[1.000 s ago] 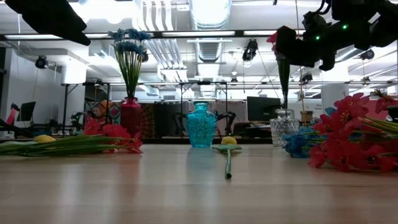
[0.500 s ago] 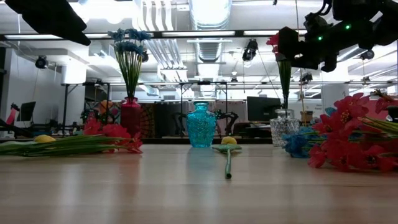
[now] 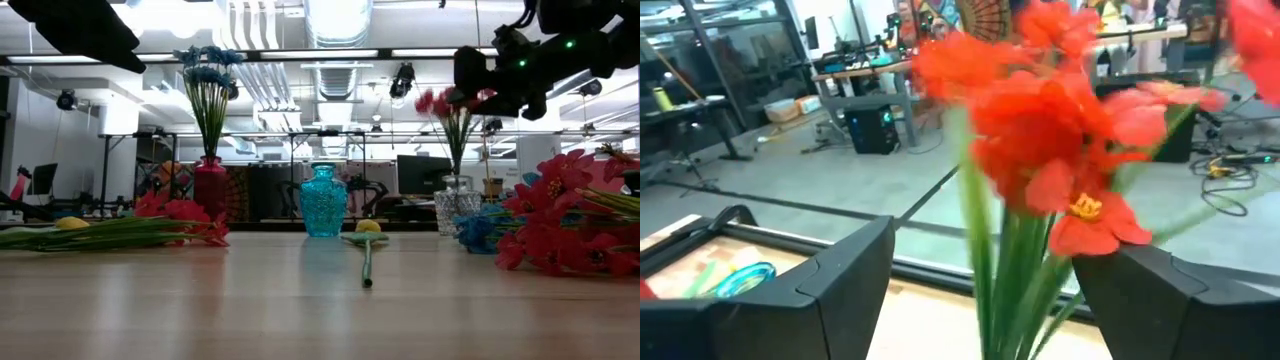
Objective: Sort flowers into vase by color
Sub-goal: Put the top center red flower into the transparent vase, then put the bottom left yellow flower into the blue vase
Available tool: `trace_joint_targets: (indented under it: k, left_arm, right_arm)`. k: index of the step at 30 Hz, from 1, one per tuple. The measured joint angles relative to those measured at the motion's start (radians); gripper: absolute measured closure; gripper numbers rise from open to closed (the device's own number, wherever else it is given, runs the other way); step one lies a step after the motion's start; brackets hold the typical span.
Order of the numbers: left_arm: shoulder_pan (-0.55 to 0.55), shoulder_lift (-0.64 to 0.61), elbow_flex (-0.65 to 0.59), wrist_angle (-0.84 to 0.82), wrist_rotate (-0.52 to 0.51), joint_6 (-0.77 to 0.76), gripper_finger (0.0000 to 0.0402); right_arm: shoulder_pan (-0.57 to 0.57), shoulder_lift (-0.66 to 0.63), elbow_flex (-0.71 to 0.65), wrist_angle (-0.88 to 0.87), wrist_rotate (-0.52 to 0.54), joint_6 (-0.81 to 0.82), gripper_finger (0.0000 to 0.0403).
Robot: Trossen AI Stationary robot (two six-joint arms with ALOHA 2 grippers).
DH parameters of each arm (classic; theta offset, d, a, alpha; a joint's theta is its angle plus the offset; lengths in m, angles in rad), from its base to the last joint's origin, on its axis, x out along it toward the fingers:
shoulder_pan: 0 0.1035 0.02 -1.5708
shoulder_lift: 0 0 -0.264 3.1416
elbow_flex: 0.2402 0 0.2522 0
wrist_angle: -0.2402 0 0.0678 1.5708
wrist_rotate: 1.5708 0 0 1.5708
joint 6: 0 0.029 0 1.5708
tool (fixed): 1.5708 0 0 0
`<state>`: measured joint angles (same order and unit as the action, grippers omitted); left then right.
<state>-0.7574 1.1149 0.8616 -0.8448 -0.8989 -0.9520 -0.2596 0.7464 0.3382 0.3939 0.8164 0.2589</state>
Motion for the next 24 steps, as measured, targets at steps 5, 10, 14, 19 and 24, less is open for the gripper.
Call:
trace_joint_targets:
  k: [5,10,14,19,24]
  left_arm:
    - [0.0,0.0,0.0,0.0,0.0,0.0,0.0099]
    - [0.0,0.0,0.0,0.0,0.0,0.0,0.0099]
    - [0.0,0.0,0.0,0.0,0.0,0.0,0.0099]
    - [0.0,0.0,0.0,0.0,0.001,-0.012,0.0099]
    - [0.0,0.0,0.0,0.0,0.002,-0.019,0.0099]
  right_arm:
    - [0.005,-0.022,0.0,-0.032,-0.008,0.027,0.0112]
    - [0.006,-0.052,0.0,-0.087,-0.009,0.058,0.0115]
    - [0.006,-0.083,0.0,-0.144,-0.011,0.083,0.0115]
    - [0.016,-0.145,0.0,-0.229,-0.012,0.117,0.0117]
    - [0.027,-0.198,0.0,-0.301,-0.02,0.159,0.012]
